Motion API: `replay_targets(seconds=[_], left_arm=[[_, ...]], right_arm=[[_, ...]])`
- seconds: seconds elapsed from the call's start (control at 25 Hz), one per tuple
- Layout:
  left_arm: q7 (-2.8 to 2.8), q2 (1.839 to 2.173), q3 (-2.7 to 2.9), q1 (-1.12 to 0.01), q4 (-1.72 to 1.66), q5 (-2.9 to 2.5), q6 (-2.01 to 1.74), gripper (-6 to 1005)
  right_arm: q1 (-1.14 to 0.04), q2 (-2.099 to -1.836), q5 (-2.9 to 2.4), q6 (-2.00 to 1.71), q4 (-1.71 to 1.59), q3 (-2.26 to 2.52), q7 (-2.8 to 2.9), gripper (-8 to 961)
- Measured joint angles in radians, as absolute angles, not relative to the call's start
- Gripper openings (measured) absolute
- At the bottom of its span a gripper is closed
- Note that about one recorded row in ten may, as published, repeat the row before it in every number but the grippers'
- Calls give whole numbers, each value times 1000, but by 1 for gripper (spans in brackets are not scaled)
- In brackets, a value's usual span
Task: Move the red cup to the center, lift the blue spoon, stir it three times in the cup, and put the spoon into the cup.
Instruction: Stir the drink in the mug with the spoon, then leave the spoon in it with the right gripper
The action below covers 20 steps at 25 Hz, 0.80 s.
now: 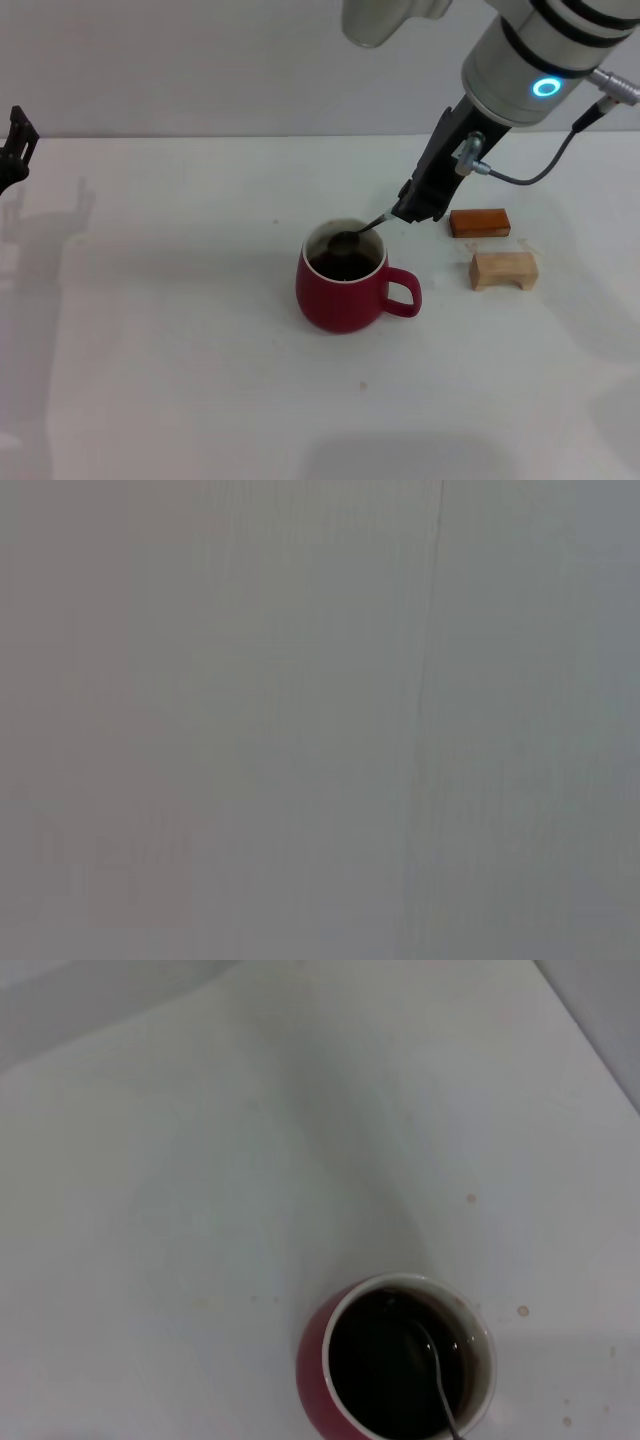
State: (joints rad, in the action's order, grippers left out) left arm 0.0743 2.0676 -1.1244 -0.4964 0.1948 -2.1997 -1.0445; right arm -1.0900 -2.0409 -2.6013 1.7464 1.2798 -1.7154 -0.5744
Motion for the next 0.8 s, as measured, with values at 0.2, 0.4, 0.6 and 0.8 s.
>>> replay_targets(seconds=[0.2, 0.4, 0.6, 0.8], left_arm=[[75, 2068, -1124, -499, 195, -2200, -1045, 840], [75, 2068, -1124, -500, 197, -2200, -1045, 840], [75, 2068, -1124, -500, 204, -2200, -1045, 840], [75, 2068, -1124, -500, 205, -2203, -1045, 840]], right_arm=[[-1122, -2040, -2605, 1719, 1202, -1716, -594, 186], [-1158, -2040, -2610, 1686, 1115, -1716, -612, 187], [-1188, -2043, -2626, 1657, 1057, -1713, -623, 188], [-1205, -2050, -2637, 1643, 1027, -1705, -625, 189]])
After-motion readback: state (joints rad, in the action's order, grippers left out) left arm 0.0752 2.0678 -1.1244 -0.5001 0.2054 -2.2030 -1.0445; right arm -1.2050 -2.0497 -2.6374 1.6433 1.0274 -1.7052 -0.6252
